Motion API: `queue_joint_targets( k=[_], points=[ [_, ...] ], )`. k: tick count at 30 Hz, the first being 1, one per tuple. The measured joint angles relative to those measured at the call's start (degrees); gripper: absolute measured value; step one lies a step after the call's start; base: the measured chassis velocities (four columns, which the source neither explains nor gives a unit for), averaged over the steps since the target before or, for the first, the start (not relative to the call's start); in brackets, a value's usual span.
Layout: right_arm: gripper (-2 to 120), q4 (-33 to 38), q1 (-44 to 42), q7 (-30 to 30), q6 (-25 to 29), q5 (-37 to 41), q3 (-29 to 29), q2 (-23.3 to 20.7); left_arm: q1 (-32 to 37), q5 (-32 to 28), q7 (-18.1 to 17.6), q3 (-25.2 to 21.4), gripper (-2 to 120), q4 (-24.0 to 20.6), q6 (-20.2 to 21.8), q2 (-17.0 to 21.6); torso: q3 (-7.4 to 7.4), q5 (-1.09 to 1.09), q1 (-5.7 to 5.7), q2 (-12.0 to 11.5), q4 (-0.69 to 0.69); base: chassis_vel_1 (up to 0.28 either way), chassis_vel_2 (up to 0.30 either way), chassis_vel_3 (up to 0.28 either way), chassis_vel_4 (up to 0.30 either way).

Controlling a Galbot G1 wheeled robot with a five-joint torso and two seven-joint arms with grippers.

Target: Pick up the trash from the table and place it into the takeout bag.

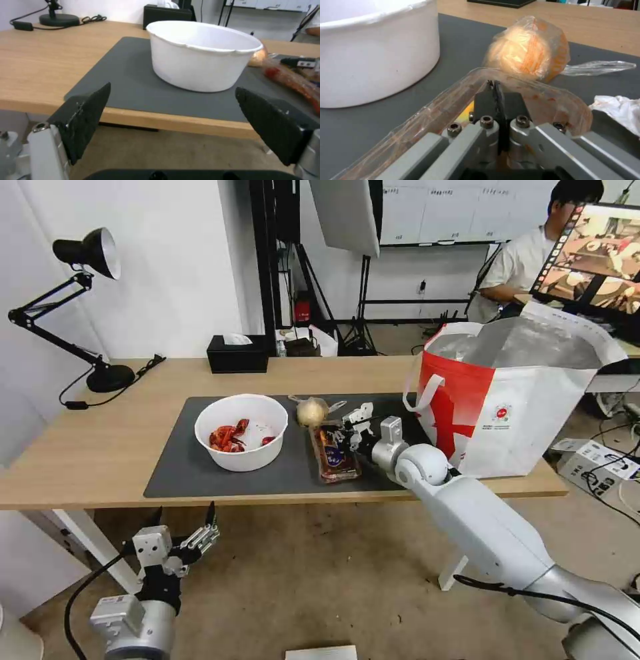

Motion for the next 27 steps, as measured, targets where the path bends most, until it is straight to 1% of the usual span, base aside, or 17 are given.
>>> queue_joint_targets(
  k=[3, 5, 6, 9, 10, 13, 14, 15, 17, 18, 20, 21, 22, 23, 25, 26, 27],
  points=[
    [0, 0.2, -0.41, 0.22, 0.04, 0.01, 0.26, 0.09, -0.58, -2.53, 0.0, 0.12, 100, -0.08, 0.3, 1.11, 0.0, 0.0, 0.0, 0.0, 0.0, 0.0, 0.0, 0.0, 0.0],
    [0, 0.49, -0.77, 0.61, 0.09, 0.02, 0.65, 0.1, -1.45, -6.59, 0.06, 0.39, 100, -0.59, 1.11, 3.2, 0.0, 0.0, 0.0, 0.0, 0.0, 0.0, 0.0, 0.0, 0.0],
    [0, 0.49, -0.77, 0.61, 0.09, 0.02, 0.65, 0.1, -1.45, -6.59, 0.06, 0.39, 100, -0.59, 1.11, 3.2, 0.0, 0.0, 0.0, 0.0, 0.0, 0.0, 0.0, 0.0, 0.0],
    [0, 1.13, -1.2, 1.22, 0.22, 0.08, 0.92, -0.07, -3.43, -11.41, 0.08, 1.22, 100, -0.61, 1.92, 6.54, 0.0, 0.0, 0.0, 0.0, 0.0, 0.0, 0.0, 0.0, 0.0],
    [0, 1.13, -1.2, 1.22, 0.22, 0.08, 0.92, -0.07, -3.43, -11.41, 0.08, 1.22, 100, -0.61, 1.92, 6.54, 0.0, 0.0, 0.0, 0.0, 0.0, 0.0, 0.0, 0.0, 0.0],
    [0, 1.88, -1.35, 1.8, 0.23, 0.14, 1.05, -0.26, -6.56, -17.95, -0.04, 2.68, 100, 0.05, 2.77, 9.79, 0.0, -0.01, 0.0, 0.0, -0.01, 0.0, 0.0, 0.0, 0.0],
    [0, 1.88, -1.35, 1.8, 0.23, 0.14, 1.05, -0.26, -6.56, -17.95, -0.04, 2.68, 100, 0.05, 2.77, 9.79, 0.0, -0.01, 0.0, 0.0, -0.01, 0.0, 0.0, 0.0, 0.0],
    [0, 2.01, -1.35, 2.05, 0.27, 0.16, 1.06, -0.26, -7.66, -22.73, -0.11, 3.46, 100, 0.05, 3.23, 11.24, 0.0, 0.0, 0.0, 0.0, 0.0, 0.0, 0.0, 0.0, 0.0],
    [0, 2.11, -1.34, 2.47, 0.38, 0.18, 1.06, -0.36, -9.9, -36.54, -2.13, 5.07, 100, -0.73, 4.74, 14.18, 0.0, -0.01, 0.0, 0.0, 0.01, 0.0, 0.0, 0.0, 0.0],
    [0, 2.11, -1.34, 2.47, 0.38, 0.18, 1.06, -0.36, -9.9, -36.54, -2.13, 5.07, 100, -0.73, 4.74, 14.18, 0.0, -0.01, 0.0, 0.0, 0.01, 0.0, 0.0, 0.0, 0.0],
    [0, 2.39, -1.38, 2.76, 0.52, 0.18, 1.23, -0.67, -13.57, -53.67, -5.84, 6.37, 100, -1.9, 6.46, 17.34, 0.0, 0.0, 0.0, 0.0, 0.0, 0.0, 0.0, 0.0, 0.0],
    [0, 2.39, -1.38, 2.76, 0.52, 0.18, 1.23, -0.67, -13.57, -53.67, -5.84, 6.37, 100, -1.9, 6.46, 17.34, 0.0, 0.0, 0.0, 0.0, 0.0, 0.0, 0.0, 0.0, 0.0],
    [0, 2.7, -1.52, 2.86, 0.54, 0.18, 1.3, -0.82, -15.69, -60.57, -7.27, 7.12, 100, -2.15, 6.97, 18.7, 0.0, 0.0, 0.0, 0.0, -0.01, 0.0, 0.0, 0.0, 0.0],
    [0, 2.7, -1.52, 2.86, 0.54, 0.18, 1.3, -0.82, -15.69, -60.57, -7.27, 7.12, 100, -2.15, 6.97, 18.7, 0.0, 0.0, 0.0, 0.0, -0.01, 0.0, 0.0, 0.0, 0.0],
    [0, 3.23, -1.61, 3.02, 0.54, 0.22, 1.28, -0.97, -18.94, -68.33, -8.92, 8.96, 100, -2.22, 7.31, 19.94, 0.0, 0.0, 0.01, 0.0, -0.01, 0.0, 0.0, 0.0, 0.0],
    [0, 3.23, -1.61, 3.02, 0.54, 0.22, 1.28, -0.97, -18.94, -68.33, -8.92, 8.96, 100, -2.22, 7.31, 19.94, 0.0, 0.0, 0.01, 0.0, -0.01, 0.0, 0.0, 0.0, 0.0],
    [0, 3.5, -1.59, 3.09, 0.53, 0.27, 1.1, -0.99, -20.49, -71.15, -9.47, 10.22, 100, -2.16, 7.44, 20.06, 0.0, 0.0, 0.01, 0.0, 0.0, 0.0, 0.0, 0.0, 0.0]
  ],
)
